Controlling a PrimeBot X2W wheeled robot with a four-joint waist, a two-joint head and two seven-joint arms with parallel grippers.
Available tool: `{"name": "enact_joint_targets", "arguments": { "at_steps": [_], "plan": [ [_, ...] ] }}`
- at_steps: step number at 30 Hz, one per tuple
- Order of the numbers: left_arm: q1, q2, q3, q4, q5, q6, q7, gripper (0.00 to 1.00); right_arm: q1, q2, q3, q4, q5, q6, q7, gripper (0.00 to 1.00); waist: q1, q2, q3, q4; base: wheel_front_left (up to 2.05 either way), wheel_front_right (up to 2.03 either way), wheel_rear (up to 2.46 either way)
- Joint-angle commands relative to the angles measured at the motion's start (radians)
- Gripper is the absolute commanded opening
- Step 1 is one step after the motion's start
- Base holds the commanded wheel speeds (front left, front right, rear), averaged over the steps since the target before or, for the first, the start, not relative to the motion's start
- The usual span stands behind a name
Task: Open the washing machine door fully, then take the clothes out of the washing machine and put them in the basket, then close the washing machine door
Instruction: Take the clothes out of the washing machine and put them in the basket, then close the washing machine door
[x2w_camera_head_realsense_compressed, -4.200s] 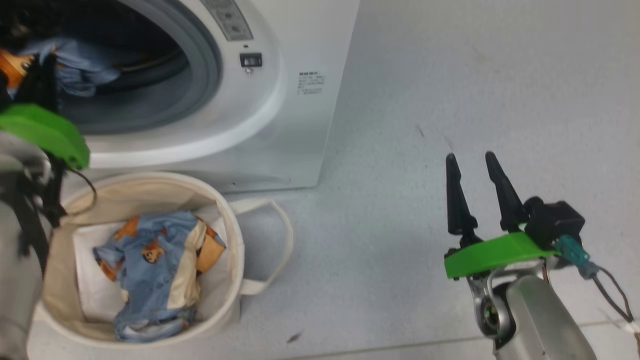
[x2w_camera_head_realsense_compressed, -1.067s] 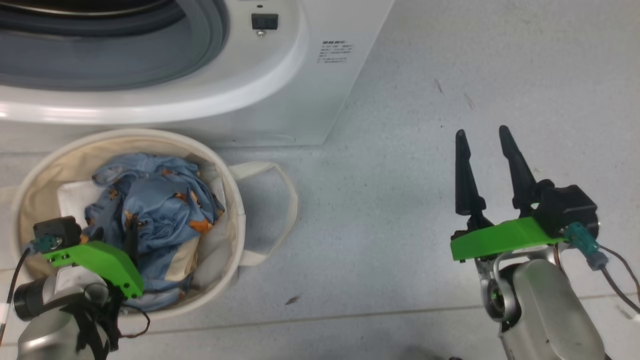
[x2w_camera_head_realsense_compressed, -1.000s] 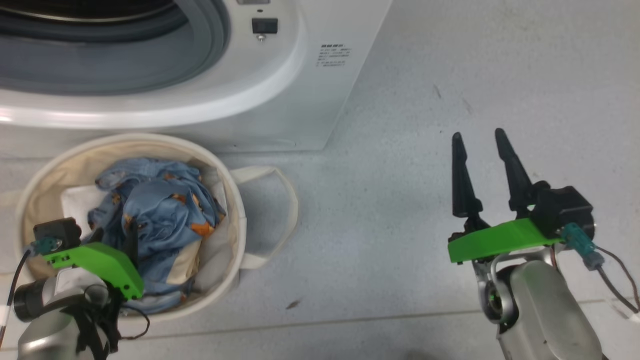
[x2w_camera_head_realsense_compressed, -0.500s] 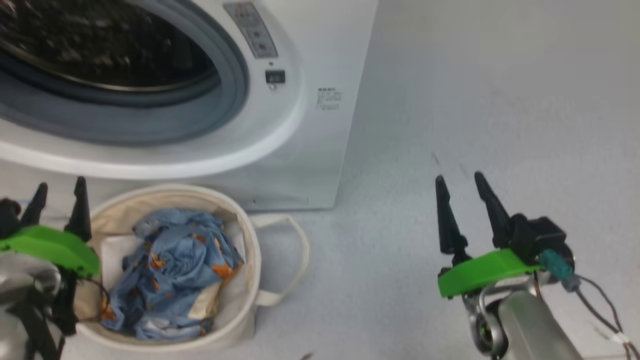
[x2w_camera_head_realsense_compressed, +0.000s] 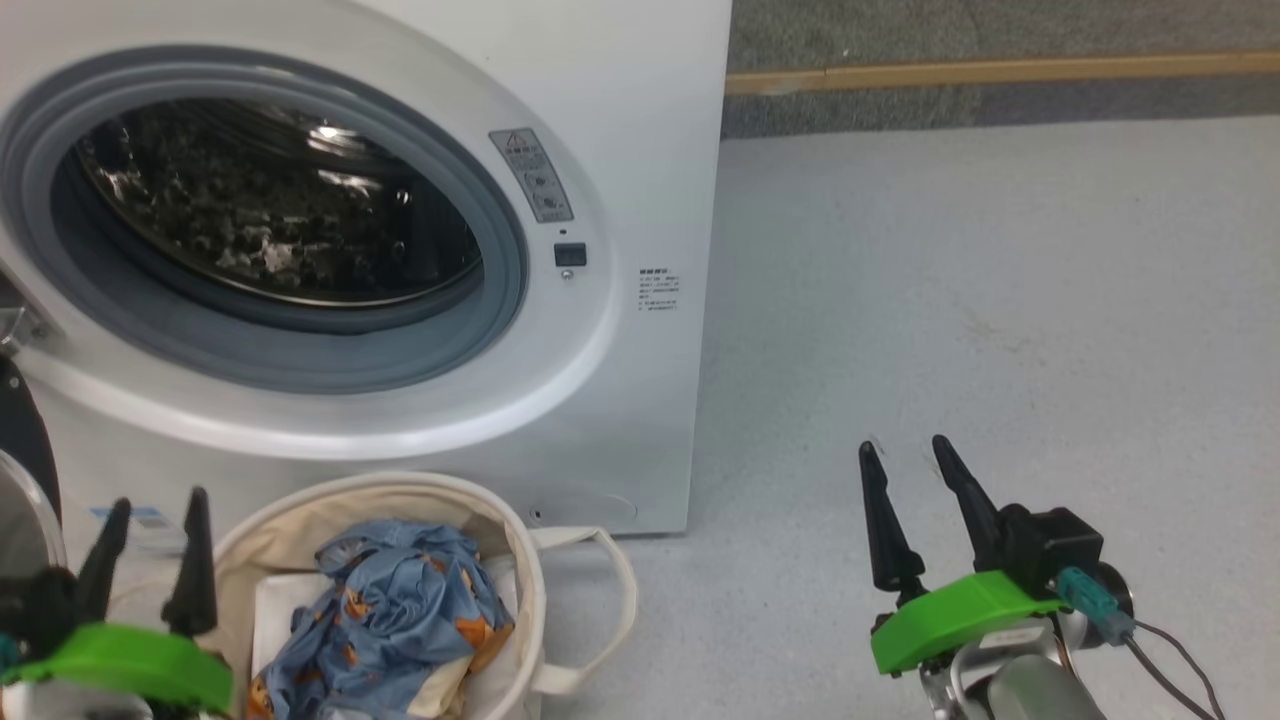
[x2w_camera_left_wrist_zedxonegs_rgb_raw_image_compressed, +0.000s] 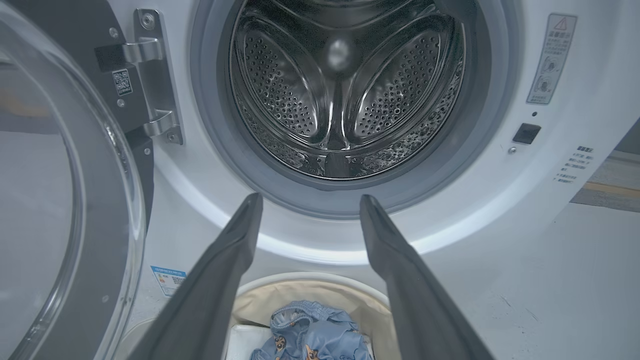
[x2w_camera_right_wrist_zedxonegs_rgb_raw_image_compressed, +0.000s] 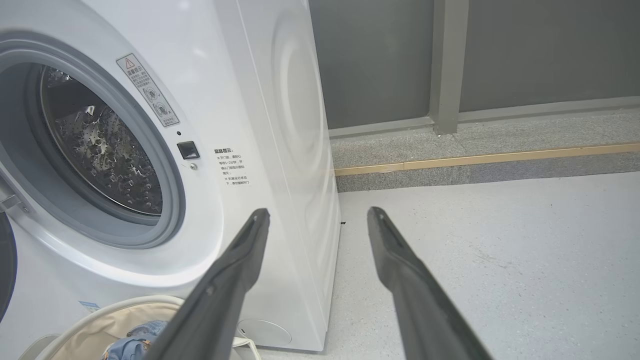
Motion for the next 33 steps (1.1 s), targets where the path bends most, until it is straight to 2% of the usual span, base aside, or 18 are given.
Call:
{"name": "enact_joint_targets", "arguments": {
  "at_steps": [1,10,13,23,33],
  "plan": [
    [-0.003,0.037,0.050,-0.062,0.013,0.011,-0.012,1.00,-0.014,0.005,0.016,-0.032,0.005,0.001,-0.005,1.00,0.0000,-0.0001,-0.016,-0.002,0.00,0.00,0.00],
    [0.177,0.026,0.044,-0.301,0.003,0.050,0.031,1.00,-0.005,0.005,-0.005,-0.040,0.009,0.001,-0.005,1.00,0.0000,-0.0001,-0.032,-0.005,0.00,0.00,0.00],
    [0.205,0.032,0.044,-0.339,0.002,0.059,0.047,1.00,0.000,0.005,-0.014,-0.041,0.006,0.001,-0.005,1.00,0.0000,-0.0001,-0.033,0.001,0.00,0.00,0.00],
    [0.209,0.050,0.075,-0.320,0.000,0.093,0.040,1.00,-0.006,0.005,-0.013,-0.043,0.010,0.001,-0.005,1.00,0.0000,-0.0001,-0.041,0.005,0.00,0.00,0.00],
    [0.190,0.057,0.068,-0.291,0.001,0.085,0.030,1.00,-0.009,0.005,-0.006,-0.038,0.011,0.001,-0.005,1.00,0.0000,-0.0001,-0.039,0.011,0.00,0.00,0.00]
  ]
}}
